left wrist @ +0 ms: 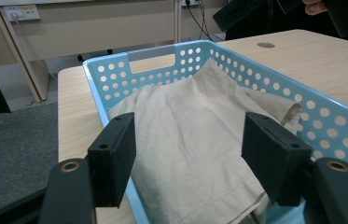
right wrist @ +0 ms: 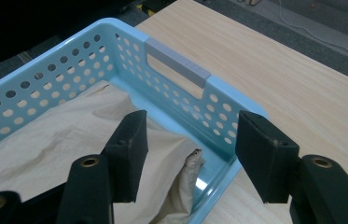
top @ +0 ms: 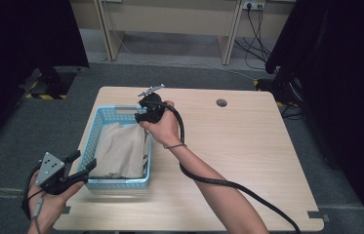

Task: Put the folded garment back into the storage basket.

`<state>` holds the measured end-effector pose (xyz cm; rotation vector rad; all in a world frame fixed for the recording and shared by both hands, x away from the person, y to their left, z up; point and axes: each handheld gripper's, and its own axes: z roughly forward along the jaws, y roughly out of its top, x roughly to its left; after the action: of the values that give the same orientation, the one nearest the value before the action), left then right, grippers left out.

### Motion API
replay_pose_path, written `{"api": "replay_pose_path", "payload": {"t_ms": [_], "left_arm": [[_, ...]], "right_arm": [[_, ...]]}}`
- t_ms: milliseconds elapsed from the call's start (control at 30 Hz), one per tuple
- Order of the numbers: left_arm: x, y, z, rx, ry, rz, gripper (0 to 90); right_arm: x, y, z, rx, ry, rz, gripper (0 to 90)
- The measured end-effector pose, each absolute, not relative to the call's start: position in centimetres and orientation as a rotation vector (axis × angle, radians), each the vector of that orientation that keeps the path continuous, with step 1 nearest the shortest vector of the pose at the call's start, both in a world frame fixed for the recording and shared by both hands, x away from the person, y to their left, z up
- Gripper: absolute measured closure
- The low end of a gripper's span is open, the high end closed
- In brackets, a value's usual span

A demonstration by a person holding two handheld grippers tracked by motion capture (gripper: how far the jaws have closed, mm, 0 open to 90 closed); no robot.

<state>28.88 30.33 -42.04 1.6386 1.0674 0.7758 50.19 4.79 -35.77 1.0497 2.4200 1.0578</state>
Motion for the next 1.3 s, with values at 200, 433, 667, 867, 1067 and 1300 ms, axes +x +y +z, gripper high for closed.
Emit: {"api": "replay_pose_path", "payload": {"t_ms": [200, 433, 667, 867, 1067, 1300], "left_arm": [[29.0, 30.0, -42.4, 1.596, 1.119, 0.722, 24.0], [29.0, 29.7, -41.9, 1.559, 1.101, 0.677, 15.2], [28.9, 28.9, -41.6, 1.569, 1.08, 0.68, 14.9], [28.8, 28.3, -41.3, 1.573, 1.058, 0.683, 15.1], [28.8, 27.3, -41.0, 1.575, 1.032, 0.681, 15.2], [28.8, 26.3, -40.8, 1.588, 1.004, 0.671, 15.3]], "right_arm": [[50.4, 4.5, -35.8, 1.042, 2.431, 1.037, 39.0], [50.4, 4.3, -35.8, 1.033, 2.437, 1.035, 32.5], [50.3, 3.8, -35.7, 1.039, 2.437, 1.035, 31.2], [50.4, 3.0, -35.6, 1.049, 2.426, 1.035, 31.1], [50.4, 2.1, -35.4, 1.051, 2.419, 1.032, 31.0], [50.2, 1.4, -34.9, 1.052, 2.401, 1.046, 31.1]]}}
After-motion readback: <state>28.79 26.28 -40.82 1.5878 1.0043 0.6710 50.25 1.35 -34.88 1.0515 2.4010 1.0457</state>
